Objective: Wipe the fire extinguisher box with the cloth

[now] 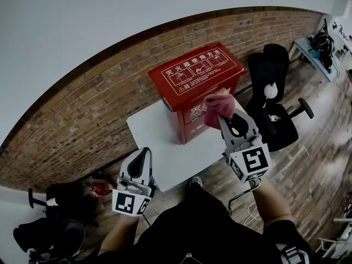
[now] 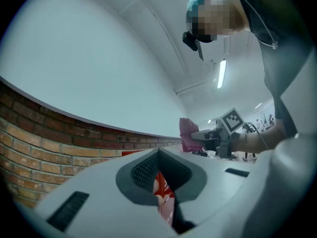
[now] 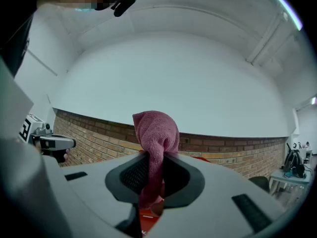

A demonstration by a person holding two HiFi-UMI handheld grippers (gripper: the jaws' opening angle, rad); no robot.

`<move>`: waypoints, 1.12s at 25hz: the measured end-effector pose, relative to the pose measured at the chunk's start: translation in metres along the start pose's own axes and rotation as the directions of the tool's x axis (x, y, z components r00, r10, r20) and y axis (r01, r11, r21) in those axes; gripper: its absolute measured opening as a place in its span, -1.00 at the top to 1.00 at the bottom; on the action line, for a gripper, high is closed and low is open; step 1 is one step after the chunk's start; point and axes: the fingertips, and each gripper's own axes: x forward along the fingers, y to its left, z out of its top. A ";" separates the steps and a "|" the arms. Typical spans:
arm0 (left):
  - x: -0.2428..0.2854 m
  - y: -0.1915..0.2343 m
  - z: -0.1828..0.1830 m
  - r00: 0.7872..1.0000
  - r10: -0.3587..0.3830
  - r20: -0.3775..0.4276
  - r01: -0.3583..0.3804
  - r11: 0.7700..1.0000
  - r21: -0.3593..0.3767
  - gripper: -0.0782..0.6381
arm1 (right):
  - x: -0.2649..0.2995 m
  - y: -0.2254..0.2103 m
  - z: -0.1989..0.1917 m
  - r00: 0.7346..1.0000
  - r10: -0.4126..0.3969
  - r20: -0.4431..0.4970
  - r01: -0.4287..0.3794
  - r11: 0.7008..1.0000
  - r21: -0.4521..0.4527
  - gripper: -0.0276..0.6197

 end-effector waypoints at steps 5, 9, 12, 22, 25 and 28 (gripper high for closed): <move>-0.044 -0.019 0.006 1.000 -0.018 0.012 0.018 1.000 -0.025 0.65 | -0.043 0.042 -0.001 1.000 0.002 0.004 -0.002 1.000 0.018 0.70; -0.073 -0.032 0.008 0.999 -0.027 0.018 0.028 0.999 -0.045 0.65 | -0.077 0.070 -0.004 1.000 -0.003 0.002 0.002 0.999 0.032 0.70; -0.088 -0.042 0.005 0.999 -0.029 0.013 0.030 0.997 -0.073 0.65 | -0.101 0.086 -0.012 1.000 -0.011 -0.011 0.011 0.999 0.052 0.70; -0.099 -0.075 -0.004 1.000 0.015 -0.013 -0.016 0.997 -0.078 0.65 | -0.139 0.111 -0.037 0.998 0.066 -0.011 -0.065 0.994 0.087 0.70; -0.092 -0.087 -0.006 0.999 0.041 -0.023 -0.042 0.997 -0.064 0.65 | -0.146 0.108 -0.041 0.994 0.106 0.003 -0.106 0.989 0.102 0.70; -0.080 -0.104 -0.006 0.999 0.039 -0.022 -0.040 0.998 -0.049 0.65 | -0.151 0.097 -0.046 0.992 0.125 0.010 -0.125 0.986 0.107 0.70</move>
